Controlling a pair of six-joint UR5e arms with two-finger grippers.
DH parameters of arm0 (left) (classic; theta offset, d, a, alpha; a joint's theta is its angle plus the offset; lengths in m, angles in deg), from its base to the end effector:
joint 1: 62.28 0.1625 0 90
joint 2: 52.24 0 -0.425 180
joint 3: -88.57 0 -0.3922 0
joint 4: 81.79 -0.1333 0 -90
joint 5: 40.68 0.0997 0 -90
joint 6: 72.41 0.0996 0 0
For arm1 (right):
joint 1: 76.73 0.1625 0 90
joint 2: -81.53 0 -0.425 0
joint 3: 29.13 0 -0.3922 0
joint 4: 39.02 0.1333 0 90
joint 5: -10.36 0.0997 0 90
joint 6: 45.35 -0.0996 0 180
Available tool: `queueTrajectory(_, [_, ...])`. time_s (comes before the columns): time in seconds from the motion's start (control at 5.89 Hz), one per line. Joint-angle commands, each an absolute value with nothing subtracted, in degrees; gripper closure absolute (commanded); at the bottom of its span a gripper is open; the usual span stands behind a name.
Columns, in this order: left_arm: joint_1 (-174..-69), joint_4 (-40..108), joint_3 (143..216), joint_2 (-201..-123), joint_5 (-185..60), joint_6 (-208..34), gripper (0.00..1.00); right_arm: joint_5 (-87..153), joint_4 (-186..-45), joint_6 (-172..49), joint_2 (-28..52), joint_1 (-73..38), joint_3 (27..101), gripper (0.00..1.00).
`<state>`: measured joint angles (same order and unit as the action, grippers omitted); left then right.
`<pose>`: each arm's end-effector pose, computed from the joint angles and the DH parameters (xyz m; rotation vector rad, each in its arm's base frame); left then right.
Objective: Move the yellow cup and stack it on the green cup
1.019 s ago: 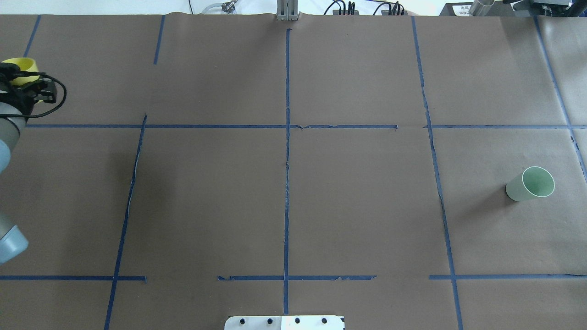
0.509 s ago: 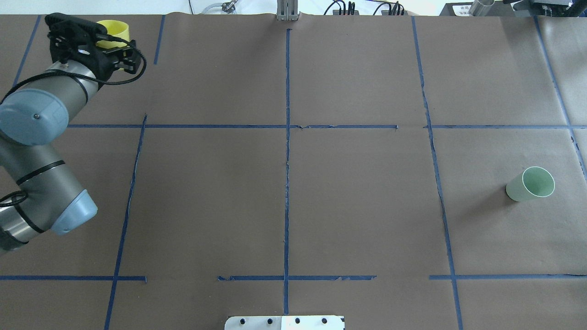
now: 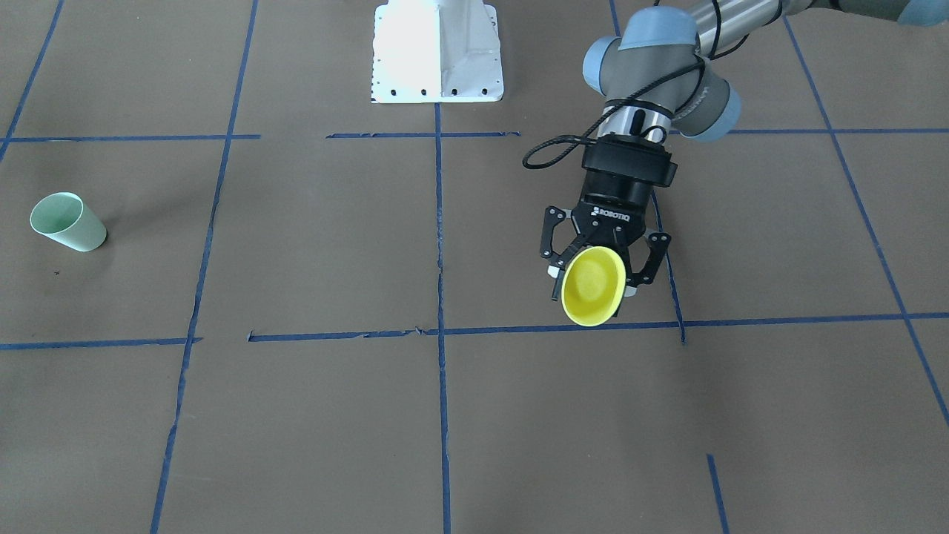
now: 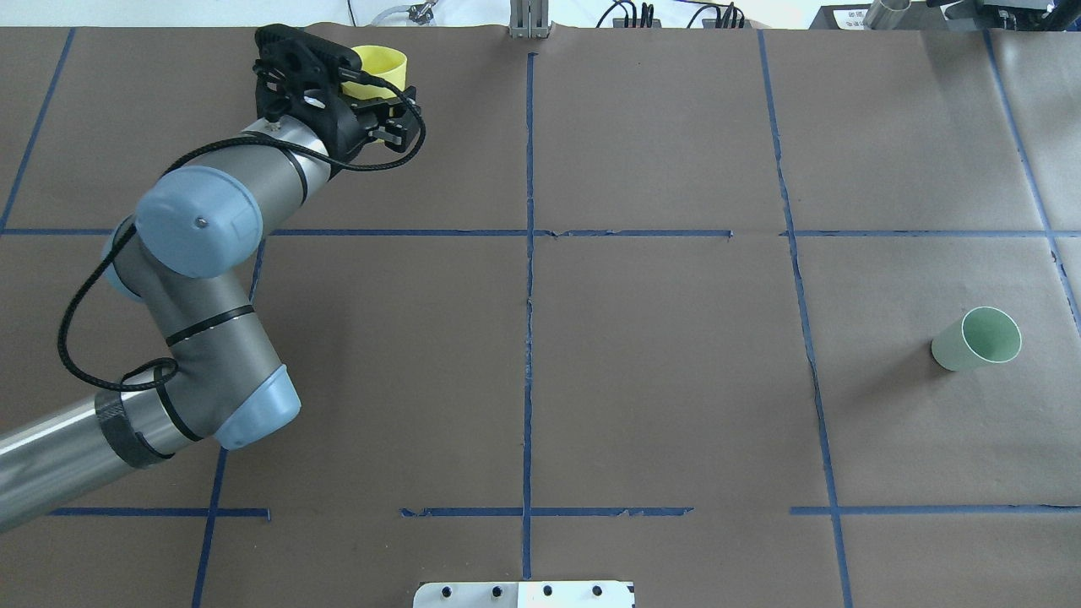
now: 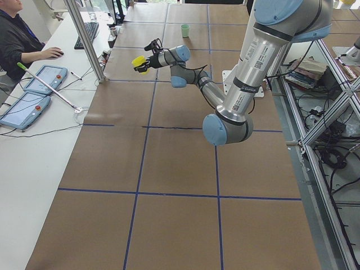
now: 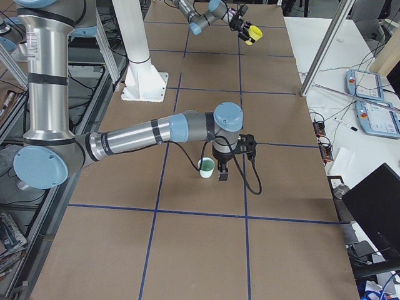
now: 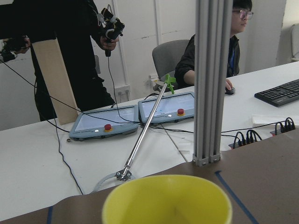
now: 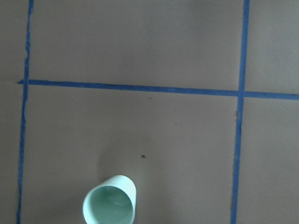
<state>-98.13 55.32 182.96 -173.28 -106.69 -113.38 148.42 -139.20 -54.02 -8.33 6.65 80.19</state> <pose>0.4185 -0.5168 0.2122 1.2052 0.8114 -0.1134 0.0035 -0.4836 0.5065 0.0396 -0.8496 -0.0343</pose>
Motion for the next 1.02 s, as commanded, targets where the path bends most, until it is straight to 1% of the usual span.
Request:
queueTrajectory(0.0, [-93.16, 55.06, 177.37, -178.68, -92.19, -117.19, 0.78, 148.87, -139.3, -66.39, -0.68, 1.16, 80.38, 0.0])
queueTrajectory(0.17, [-91.91, 54.71, 171.08, -182.45, -88.01, -123.06, 0.79, 150.0, -139.3, -69.67, 2.75, -0.77, 80.38, 0.0])
queueTrajectory(0.34, [-89.55, 54.79, 165.01, -187.19, -82.66, -124.25, 0.78, 150.89, -139.21, -80.23, 7.83, -2.62, 80.47, 0.0])
queueTrajectory(0.51, [-88.05, 54.53, 160.77, -189.76, -80.43, -129.22, 0.78, 150.63, -141.39, -86.25, 13.97, -6.38, 79.94, 0.0])
queueTrajectory(0.68, [-86.03, 54.53, 156.81, -192.22, -76.93, -132.84, 0.78, 150.98, -148.89, -87.7, 23.95, -7.46, 75.33, 0.01])
queueTrajectory(0.85, [-83.66, 54.53, 155.56, -193.12, -74.29, -133.13, 0.78, 150.98, -152.36, -87.8, 31.19, -9.12, 70.15, 0.01])
